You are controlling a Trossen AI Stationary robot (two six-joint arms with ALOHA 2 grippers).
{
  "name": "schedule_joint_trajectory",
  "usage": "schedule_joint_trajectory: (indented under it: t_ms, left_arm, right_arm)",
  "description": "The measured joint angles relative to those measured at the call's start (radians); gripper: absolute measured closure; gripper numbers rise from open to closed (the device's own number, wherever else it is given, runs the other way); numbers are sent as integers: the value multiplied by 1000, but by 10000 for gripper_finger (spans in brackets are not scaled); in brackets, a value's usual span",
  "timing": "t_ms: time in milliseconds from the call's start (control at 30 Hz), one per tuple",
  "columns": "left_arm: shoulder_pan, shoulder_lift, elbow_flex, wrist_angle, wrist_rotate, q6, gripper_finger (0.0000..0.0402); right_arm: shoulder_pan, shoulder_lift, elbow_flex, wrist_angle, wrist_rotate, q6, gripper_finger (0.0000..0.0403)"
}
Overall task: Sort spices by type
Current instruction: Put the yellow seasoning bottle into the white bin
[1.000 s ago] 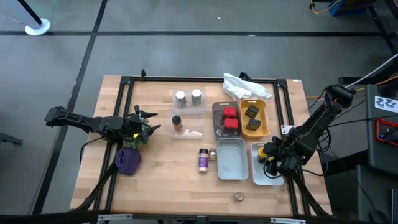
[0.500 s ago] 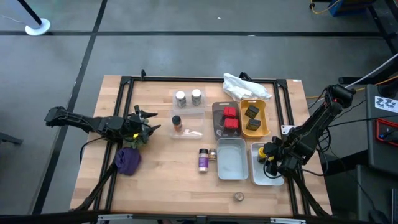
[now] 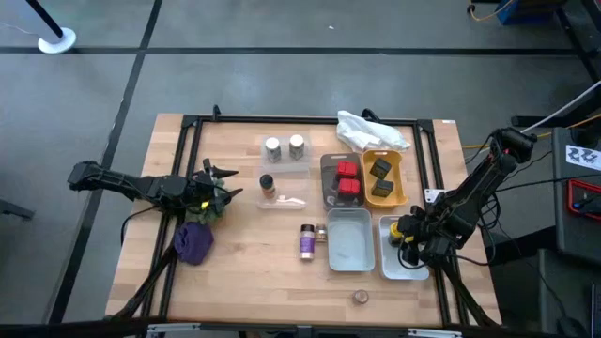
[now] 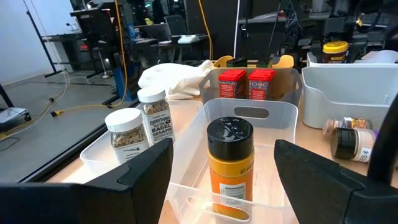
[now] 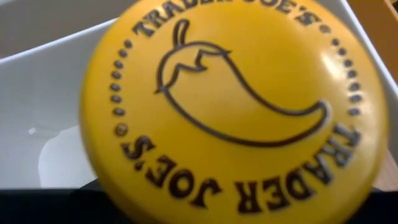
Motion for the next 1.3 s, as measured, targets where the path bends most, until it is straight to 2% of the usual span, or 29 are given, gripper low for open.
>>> schedule_joint_trajectory:
  t_ms: [300, 633, 767, 1300]
  left_arm:
    - [0, 0, 0, 0, 0, -3, 137]
    - [0, 0, 0, -1, 0, -1, 137]
    - [0, 0, 0, -1, -1, 0, 137]
    - [0, 0, 0, -1, -1, 0, 137]
  right_arm:
    - [0, 0, 0, -9, 32, 0, 150]
    - [0, -1, 4, 1, 17, 31, 40]
    - [0, 0, 22, -2, 4, 38, 9]
    - [0, -5, 35, -36, -27, 119, 13]
